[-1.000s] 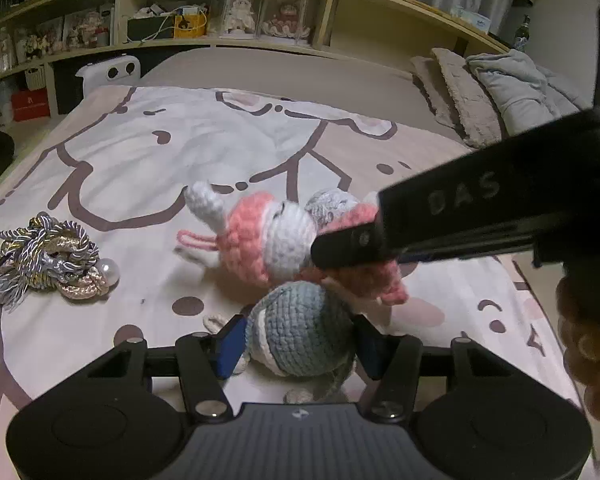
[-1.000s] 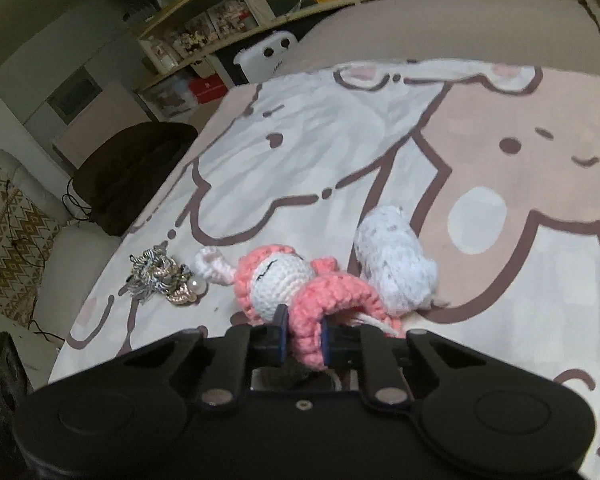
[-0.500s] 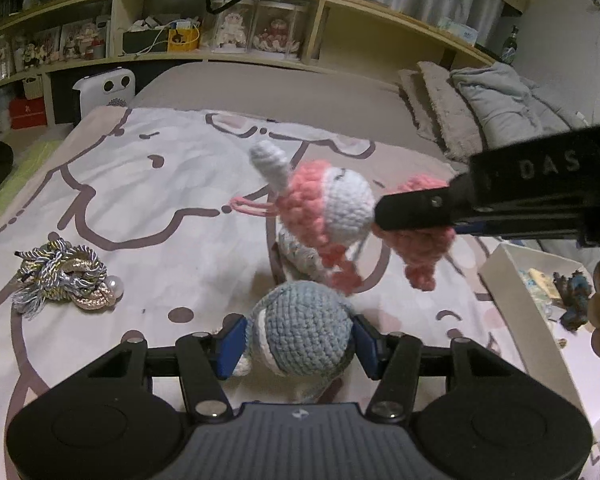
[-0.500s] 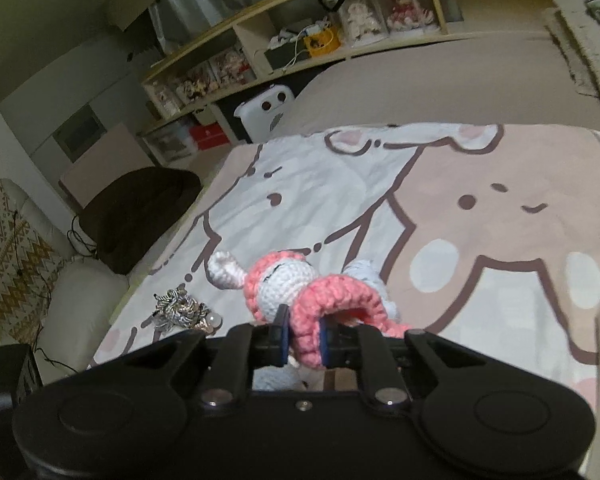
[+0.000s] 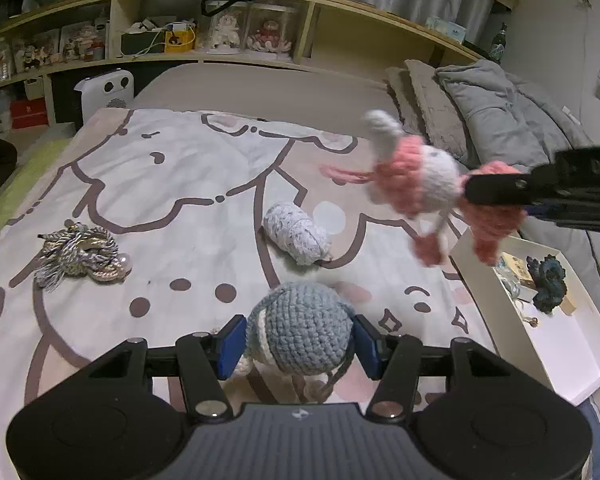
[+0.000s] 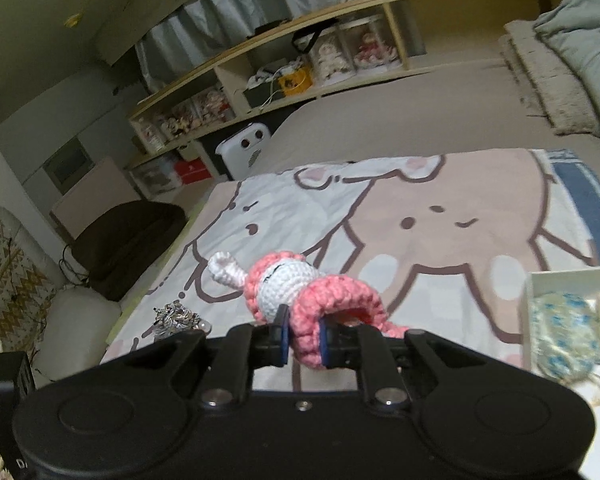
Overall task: Organize objects
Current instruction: 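Carry the bunny with the right tool while the left tool carries the grey toy over the box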
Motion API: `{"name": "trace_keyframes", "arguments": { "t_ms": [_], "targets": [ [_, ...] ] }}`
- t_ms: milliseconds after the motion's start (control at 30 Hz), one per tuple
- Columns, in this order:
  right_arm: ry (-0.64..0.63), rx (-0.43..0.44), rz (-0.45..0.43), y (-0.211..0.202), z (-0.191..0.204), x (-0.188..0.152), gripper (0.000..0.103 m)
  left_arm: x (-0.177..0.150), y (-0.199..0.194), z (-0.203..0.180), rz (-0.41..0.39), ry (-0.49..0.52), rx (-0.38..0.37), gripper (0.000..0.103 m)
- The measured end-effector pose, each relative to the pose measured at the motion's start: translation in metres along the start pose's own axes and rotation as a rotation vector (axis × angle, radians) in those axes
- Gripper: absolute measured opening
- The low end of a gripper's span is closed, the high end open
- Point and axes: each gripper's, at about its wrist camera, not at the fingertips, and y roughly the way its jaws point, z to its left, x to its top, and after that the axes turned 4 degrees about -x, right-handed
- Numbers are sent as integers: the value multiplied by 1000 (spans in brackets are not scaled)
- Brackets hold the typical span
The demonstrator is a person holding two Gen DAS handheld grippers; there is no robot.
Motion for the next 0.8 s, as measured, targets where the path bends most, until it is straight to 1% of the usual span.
{"name": "trace_keyframes", "arguments": {
  "t_ms": [333, 600, 800],
  "targets": [
    [48, -51, -34, -49, -29, -24, 15, 0, -37, -18, -52, 25, -16, 57],
    [64, -91, -47, -78, -48, -41, 15, -2, -55, -39, -60, 43, -39, 57],
    [74, -110, -55, -97, -61, -49, 15, -6, -57, -56, -41, 42, -42, 57]
  ]
}}
